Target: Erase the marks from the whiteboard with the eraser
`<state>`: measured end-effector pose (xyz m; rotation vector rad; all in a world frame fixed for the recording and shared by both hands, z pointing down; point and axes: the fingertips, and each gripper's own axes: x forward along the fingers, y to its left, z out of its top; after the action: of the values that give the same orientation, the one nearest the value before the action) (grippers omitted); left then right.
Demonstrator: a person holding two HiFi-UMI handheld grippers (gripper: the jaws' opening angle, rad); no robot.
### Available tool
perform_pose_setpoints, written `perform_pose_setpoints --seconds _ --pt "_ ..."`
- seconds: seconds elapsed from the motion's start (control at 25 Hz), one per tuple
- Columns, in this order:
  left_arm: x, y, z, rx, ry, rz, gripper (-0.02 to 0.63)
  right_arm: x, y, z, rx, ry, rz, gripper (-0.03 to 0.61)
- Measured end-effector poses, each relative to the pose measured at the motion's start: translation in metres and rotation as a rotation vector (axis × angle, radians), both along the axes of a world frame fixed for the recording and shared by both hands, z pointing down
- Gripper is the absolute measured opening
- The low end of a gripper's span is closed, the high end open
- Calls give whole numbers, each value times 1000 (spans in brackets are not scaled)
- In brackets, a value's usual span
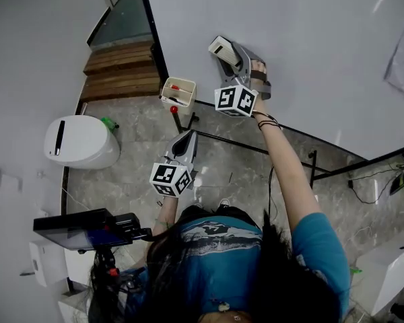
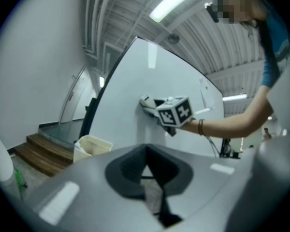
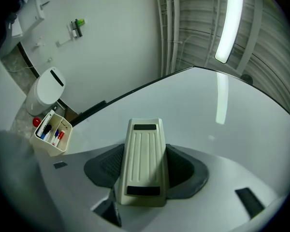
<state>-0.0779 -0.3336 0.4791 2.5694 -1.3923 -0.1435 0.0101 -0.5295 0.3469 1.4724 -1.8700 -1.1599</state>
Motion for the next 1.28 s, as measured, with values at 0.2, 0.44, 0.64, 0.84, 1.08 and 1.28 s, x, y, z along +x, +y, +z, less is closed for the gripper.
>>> perform_pose_setpoints --seconds 0.2,0.44,0.64,0.84,1.08,1.28 --pt "-21 3 6 -16 -2 -51 3 -1 -5 7 -7 13 4 262" --pt "-22 9 10 -15 3 -34 3 -4 8 11 -115 -102 -40 262" --pt "-13 28 0 -15 5 14 3 -7 59 6 -215 -229 -81 262" --pt "-4 28 16 -24 -4 73 3 -16 96 39 -309 -338 -114 262" --pt "-4 55 26 -61 3 151 3 -28 155 66 -397 -421 -80 262" --pt "-1 61 34 -76 28 161 3 -32 186 82 -433 -439 -76 262"
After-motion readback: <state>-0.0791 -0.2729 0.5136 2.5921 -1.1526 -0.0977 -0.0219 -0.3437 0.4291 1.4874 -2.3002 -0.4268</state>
